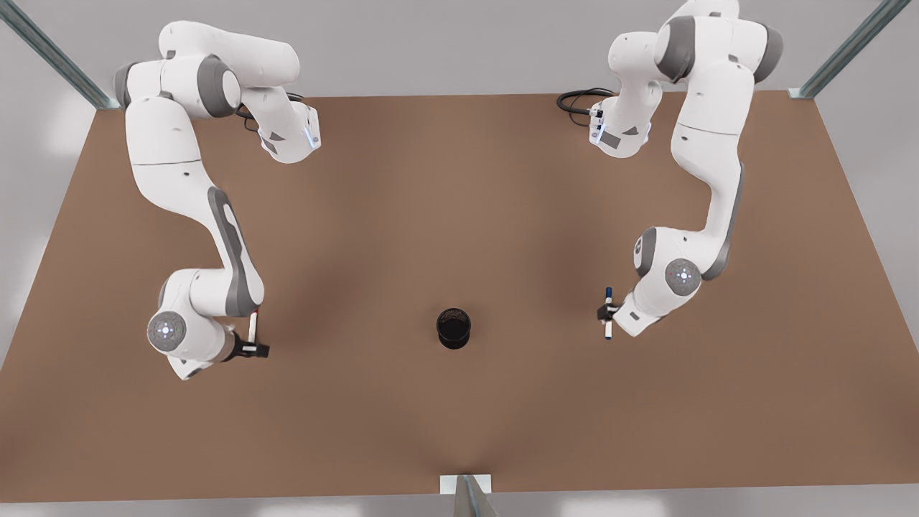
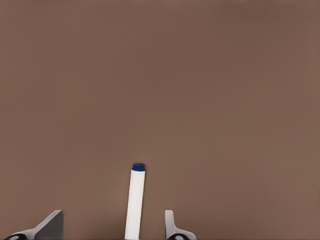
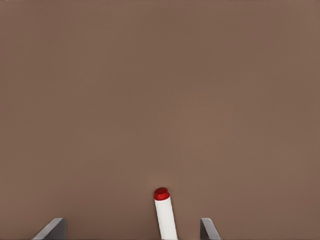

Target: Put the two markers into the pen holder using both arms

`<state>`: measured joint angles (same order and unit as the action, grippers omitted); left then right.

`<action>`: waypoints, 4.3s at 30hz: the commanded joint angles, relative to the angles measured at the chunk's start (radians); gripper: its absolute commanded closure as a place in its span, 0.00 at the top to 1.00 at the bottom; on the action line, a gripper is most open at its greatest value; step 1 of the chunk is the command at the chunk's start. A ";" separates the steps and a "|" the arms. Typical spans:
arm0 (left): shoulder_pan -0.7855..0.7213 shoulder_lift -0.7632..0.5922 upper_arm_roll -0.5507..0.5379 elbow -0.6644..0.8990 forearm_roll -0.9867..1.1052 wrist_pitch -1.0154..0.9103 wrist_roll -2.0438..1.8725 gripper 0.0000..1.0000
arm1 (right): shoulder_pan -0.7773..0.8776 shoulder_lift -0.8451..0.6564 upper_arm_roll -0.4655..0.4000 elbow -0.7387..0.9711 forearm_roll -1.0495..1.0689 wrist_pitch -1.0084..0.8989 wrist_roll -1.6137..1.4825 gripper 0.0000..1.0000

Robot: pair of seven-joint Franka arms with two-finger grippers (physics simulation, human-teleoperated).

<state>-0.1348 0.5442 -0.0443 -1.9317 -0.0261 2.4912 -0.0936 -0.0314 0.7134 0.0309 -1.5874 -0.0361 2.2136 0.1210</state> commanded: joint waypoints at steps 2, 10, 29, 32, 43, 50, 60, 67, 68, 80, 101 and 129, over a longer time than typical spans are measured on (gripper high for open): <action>-0.012 0.033 0.000 0.000 0.002 0.149 -0.147 0.97 | 0.001 0.034 0.000 -0.014 -0.007 0.101 -0.032 1.00; -0.017 0.072 0.000 0.010 0.006 0.166 -0.141 0.58 | -0.004 0.063 0.000 -0.022 -0.038 0.130 -0.058 1.00; -0.019 0.100 0.000 0.030 0.008 0.164 -0.144 0.29 | -0.044 0.020 0.021 -0.105 -0.051 0.156 -0.123 0.88; -0.019 0.102 0.000 0.030 0.008 0.164 -0.146 0.24 | -0.039 0.005 0.021 -0.157 -0.076 0.218 -0.123 0.88; -0.042 0.057 -0.002 0.212 0.003 -0.210 -0.166 0.21 | -0.042 -0.003 0.023 -0.157 -0.077 0.215 -0.123 0.65; -0.120 0.008 -0.065 0.496 0.003 -0.781 -0.252 0.21 | -0.042 0.000 0.023 -0.158 -0.079 0.221 -0.123 0.57; -0.203 0.023 -0.255 0.645 -0.041 -0.545 -0.864 0.21 | -0.042 -0.005 0.023 -0.163 -0.077 0.221 -0.121 0.36; -0.233 0.091 -0.246 0.643 0.000 -0.394 -0.897 0.21 | -0.042 -0.003 0.023 -0.158 -0.077 0.216 -0.121 0.25; -0.247 0.094 -0.244 0.643 0.000 -0.322 -0.966 0.21 | -0.042 -0.003 0.023 -0.157 -0.077 0.215 -0.119 0.22; -0.273 0.161 -0.235 0.639 0.055 -0.255 -0.999 0.21 | -0.035 -0.127 0.058 0.073 -0.077 -0.152 -0.119 0.21; 0.202 -0.035 -0.215 0.643 0.055 -0.882 -0.084 1.00 | 0.080 -0.227 0.531 0.254 -0.168 -0.370 0.471 0.21; 0.135 -0.256 -0.080 0.533 0.049 -0.983 0.071 1.00 | 0.295 -0.098 0.425 0.481 -0.260 -0.364 0.597 1.00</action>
<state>0.0003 0.2895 -0.1239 -1.3993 0.0181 1.5122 -0.1737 0.2804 0.6431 0.4542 -1.1095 -0.3059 1.8888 0.6081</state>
